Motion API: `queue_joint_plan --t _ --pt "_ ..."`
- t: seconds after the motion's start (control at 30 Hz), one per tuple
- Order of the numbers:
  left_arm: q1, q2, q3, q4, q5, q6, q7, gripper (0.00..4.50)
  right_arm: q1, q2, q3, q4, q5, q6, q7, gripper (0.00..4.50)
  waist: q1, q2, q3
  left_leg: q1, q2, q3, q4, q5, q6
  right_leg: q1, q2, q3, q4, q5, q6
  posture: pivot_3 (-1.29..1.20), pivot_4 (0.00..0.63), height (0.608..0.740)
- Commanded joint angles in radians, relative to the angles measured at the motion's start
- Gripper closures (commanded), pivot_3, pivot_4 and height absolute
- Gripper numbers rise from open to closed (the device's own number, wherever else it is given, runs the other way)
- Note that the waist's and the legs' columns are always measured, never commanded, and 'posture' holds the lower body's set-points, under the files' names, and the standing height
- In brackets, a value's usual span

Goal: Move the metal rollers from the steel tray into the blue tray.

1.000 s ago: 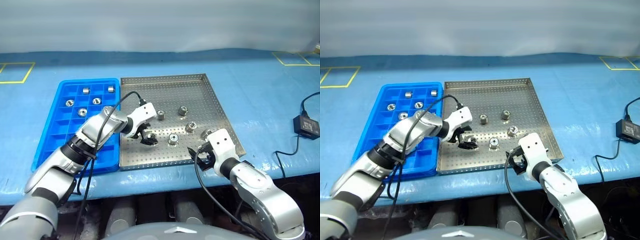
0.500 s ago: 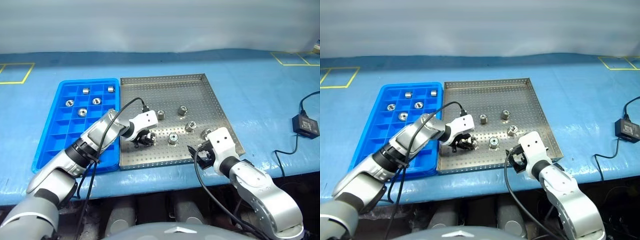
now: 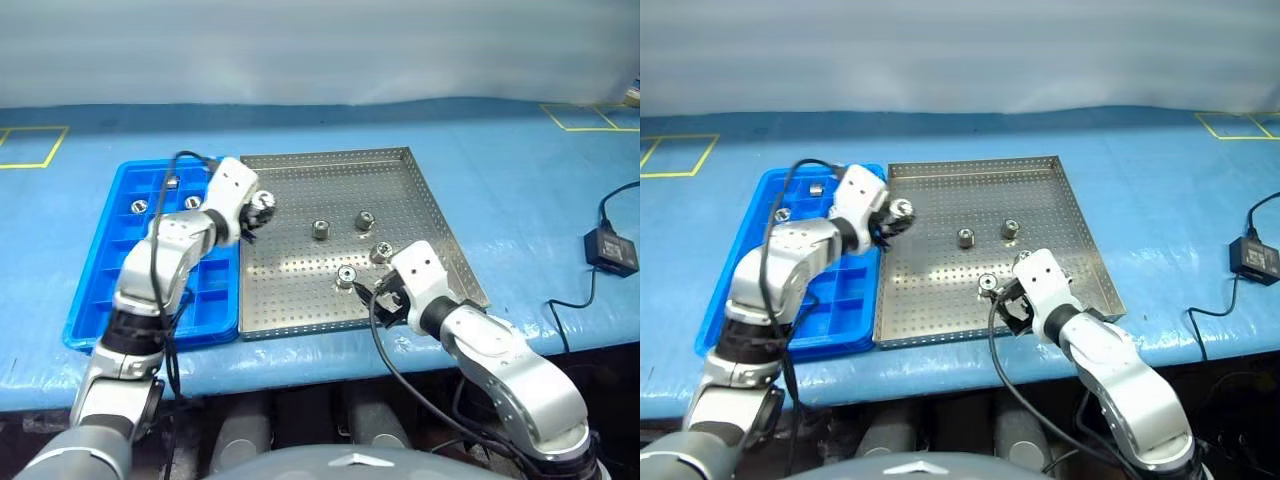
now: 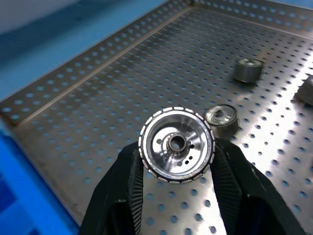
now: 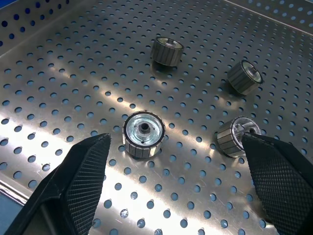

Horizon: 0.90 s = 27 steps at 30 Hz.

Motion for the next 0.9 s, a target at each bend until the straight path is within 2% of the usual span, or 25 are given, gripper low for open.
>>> queue_joint_plan --t 0.03,0.2,0.33,0.5,0.8,0.87,0.9 --pt "0.08 -0.006 0.082 -0.161 0.082 -0.039 0.145 2.83 -0.042 -0.003 0.03 0.011 0.008 -0.042 0.034 0.0 0.011 0.0 0.0 0.0 0.0 0.0 0.0 0.0 0.0 0.0 0.0 0.0 0.0 0.0 0.0 0.04 0.15 0.74" --pt "0.214 -0.048 0.184 -0.24 0.132 -0.043 0.27 2.83 -0.1 0.01 0.092 0.053 0.019 -0.117 0.096 0.0 0.035 0.0 0.0 0.0 0.0 0.0 0.0 0.0 0.0 0.001 -0.001 -0.001 -0.001 -0.001 -0.002 0.08 0.15 0.74" --pt "0.265 -0.065 0.21 -0.226 0.171 -0.05 0.336 2.83 -0.133 0.009 0.121 0.082 0.018 -0.146 0.124 0.0 0.06 -0.001 0.0 0.0 -0.001 -0.001 0.001 0.0 0.0 0.001 -0.001 -0.002 -0.001 -0.001 -0.003 0.13 0.15 0.74" --pt "0.268 -0.113 0.265 -0.146 0.174 -0.074 0.405 2.83 -0.143 0.009 0.126 0.096 0.014 -0.165 0.136 0.0 0.08 -0.001 0.0 0.0 -0.001 -0.001 0.001 0.001 0.001 0.002 -0.003 -0.002 -0.001 -0.001 -0.003 0.13 0.15 0.74" --pt "0.245 -0.173 0.315 -0.073 0.166 -0.022 0.48 2.83 -0.097 0.008 0.099 0.063 0.01 -0.154 0.11 0.0 0.074 -0.001 0.0 -0.001 -0.001 -0.002 0.001 0.0 0.001 0.001 -0.003 -0.003 -0.002 0.001 -0.006 0.07 0.15 0.74" --pt "0.23 -0.182 0.307 -0.091 0.13 -0.031 0.445 2.09 -0.084 0.007 0.097 0.053 0.009 -0.151 0.103 0.0 0.072 -0.001 0.0 -0.001 -0.001 -0.002 0.001 0.0 0.001 0.002 -0.003 -0.003 -0.002 0.001 -0.006 0.07 0.15 0.74" --pt "0.22 -0.18 0.295 -0.101 0.116 -0.038 0.423 1.88 -0.077 0.007 0.094 0.048 0.009 -0.149 0.098 0.0 0.072 -0.001 0.0 -0.001 -0.001 -0.002 0.001 0.0 0.001 0.002 -0.003 -0.003 -0.002 0.0 -0.006 0.07 0.15 0.74"
